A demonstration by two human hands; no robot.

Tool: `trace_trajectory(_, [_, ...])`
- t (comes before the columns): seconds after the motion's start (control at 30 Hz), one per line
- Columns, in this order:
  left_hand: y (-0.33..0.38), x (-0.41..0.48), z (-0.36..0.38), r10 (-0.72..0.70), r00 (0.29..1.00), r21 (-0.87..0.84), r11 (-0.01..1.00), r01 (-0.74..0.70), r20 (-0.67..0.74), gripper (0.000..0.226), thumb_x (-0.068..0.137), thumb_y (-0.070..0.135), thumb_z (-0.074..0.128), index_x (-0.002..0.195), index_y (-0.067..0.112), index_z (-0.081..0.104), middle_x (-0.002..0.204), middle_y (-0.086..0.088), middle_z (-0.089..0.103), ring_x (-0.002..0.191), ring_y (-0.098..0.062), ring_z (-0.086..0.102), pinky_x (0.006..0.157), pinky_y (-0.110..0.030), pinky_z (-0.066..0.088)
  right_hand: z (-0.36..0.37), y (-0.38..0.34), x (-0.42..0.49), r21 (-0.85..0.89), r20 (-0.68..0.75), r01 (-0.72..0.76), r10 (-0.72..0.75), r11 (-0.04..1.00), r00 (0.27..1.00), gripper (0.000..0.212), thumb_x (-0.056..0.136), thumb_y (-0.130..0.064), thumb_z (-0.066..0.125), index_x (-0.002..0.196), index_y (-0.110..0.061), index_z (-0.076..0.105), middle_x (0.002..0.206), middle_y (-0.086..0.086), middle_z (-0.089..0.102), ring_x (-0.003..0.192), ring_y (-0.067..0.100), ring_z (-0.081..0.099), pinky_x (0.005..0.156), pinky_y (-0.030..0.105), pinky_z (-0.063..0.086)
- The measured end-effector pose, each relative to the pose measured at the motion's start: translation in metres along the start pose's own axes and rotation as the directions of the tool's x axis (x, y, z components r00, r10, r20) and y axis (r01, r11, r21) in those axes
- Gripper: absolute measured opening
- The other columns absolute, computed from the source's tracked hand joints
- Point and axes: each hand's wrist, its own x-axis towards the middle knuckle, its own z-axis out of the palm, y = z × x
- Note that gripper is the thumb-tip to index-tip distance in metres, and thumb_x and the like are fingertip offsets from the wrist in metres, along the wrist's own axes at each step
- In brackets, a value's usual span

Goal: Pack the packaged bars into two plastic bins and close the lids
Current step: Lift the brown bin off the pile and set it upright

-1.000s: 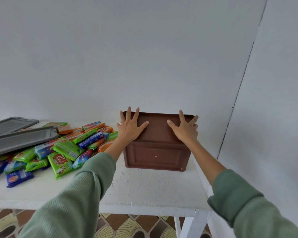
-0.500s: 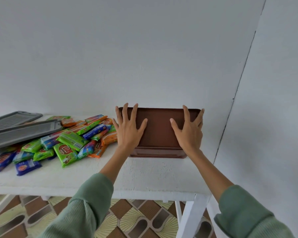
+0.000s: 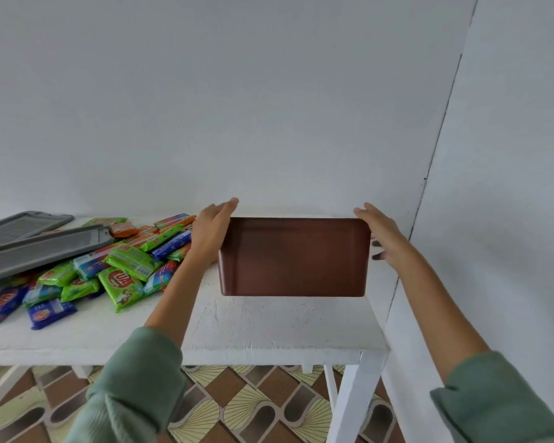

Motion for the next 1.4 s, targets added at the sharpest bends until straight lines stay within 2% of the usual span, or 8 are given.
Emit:
trace_trajectory(0.17, [0.0,0.011,-0.01,-0.085,0.985,0.115,0.991,0.068,0.153,0.042,0.092,0.012,0.042,0.131,0.021,0.053,0.144,-0.005,0.043,0.134,-0.026,0.036,0.11,-0.036,0.031,-0.017,-0.005,0.005,-0.079,0.155,-0.061,0.073,0.995,0.985,0.051,0.085,-0.022,0.052,0.133,-0.009,0.043,0.078,-0.001,0.039,0.082,0.021,0.041,0.08,0.038,0.043])
trace_trajectory(0.4, [0.012,0.014,-0.021,-0.237,0.881,0.28,0.952,0.125,0.409,0.048,0.097,0.029,0.043,0.144,0.024,0.033,0.153,-0.002,0.026,0.141,-0.024,0.023,0.112,-0.039,0.022,-0.024,-0.014,0.015,-0.26,0.262,-0.088,0.158,0.962,0.952,0.06,0.084,-0.044,0.061,0.139,-0.033,0.04,0.134,0.005,0.043,0.106,0.026,0.047,0.096,0.045,0.043])
trace_trajectory(0.57, [0.012,0.026,-0.023,-0.372,0.838,0.37,0.902,0.225,0.399,0.057,0.095,0.044,0.043,0.146,0.03,0.023,0.157,-0.003,0.012,0.143,-0.033,0.016,0.106,-0.055,0.03,-0.021,-0.016,0.023,-0.323,0.178,-0.116,0.181,0.939,0.967,0.072,0.086,-0.053,0.054,0.145,-0.02,0.03,0.153,0.013,0.023,0.132,0.039,0.035,0.09,0.048,0.044])
trace_trajectory(0.77, [-0.016,0.022,0.009,-0.322,0.856,0.64,0.768,-0.013,0.405,0.06,0.1,0.027,0.035,0.15,0.012,0.006,0.157,-0.014,0.009,0.145,-0.028,0.012,0.116,-0.035,0.012,0.018,0.018,0.024,-0.63,0.166,0.07,0.046,0.774,0.985,0.066,0.092,-0.038,0.054,0.147,-0.014,0.026,0.152,0.009,0.029,0.138,0.03,0.031,0.113,0.043,0.027])
trace_trajectory(1.07, [-0.039,0.026,0.012,-0.157,0.941,0.806,0.57,-0.16,0.298,0.064,0.097,0.028,0.038,0.149,0.007,0.007,0.156,-0.015,0.012,0.138,-0.037,0.028,0.109,-0.042,0.03,0.043,0.03,0.016,-0.812,0.03,0.09,-0.112,0.576,0.993,0.058,0.099,-0.031,0.037,0.15,-0.023,0.011,0.146,0.005,0.041,0.13,0.028,0.043,0.097,0.036,0.041])
trace_trajectory(1.27, [-0.053,0.02,0.012,-0.11,0.977,0.919,0.371,-0.132,0.185,0.064,0.098,0.04,0.031,0.15,0.014,0.004,0.156,-0.015,0.013,0.131,-0.037,0.038,0.098,-0.043,0.041,0.039,0.032,0.019,-0.79,0.086,0.083,-0.024,0.607,0.996,0.059,0.1,-0.043,0.026,0.15,-0.028,0.0,0.151,0.007,0.033,0.136,0.031,0.035,0.105,0.041,0.033])
trace_trajectory(1.33, [-0.057,0.022,0.009,-0.134,0.977,0.914,0.392,-0.104,0.169,0.064,0.098,0.045,0.028,0.15,0.02,0.001,0.154,-0.016,0.02,0.131,-0.037,0.04,0.098,-0.044,0.04,0.037,0.033,0.021,-0.743,0.108,0.072,0.012,0.666,0.994,0.06,0.098,-0.049,0.025,0.15,-0.031,-0.002,0.154,0.006,0.027,0.139,0.032,0.029,0.109,0.044,0.027])
trace_trajectory(1.4, [-0.06,0.026,0.005,-0.195,0.964,0.823,0.566,-0.042,0.183,0.062,0.098,0.044,0.03,0.15,0.026,0.001,0.153,-0.016,0.025,0.134,-0.037,0.035,0.105,-0.044,0.034,0.034,0.034,0.024,-0.672,0.143,0.068,0.039,0.737,0.989,0.062,0.097,-0.051,0.026,0.149,-0.034,-0.002,0.156,0.005,0.022,0.142,0.032,0.023,0.113,0.046,0.022])
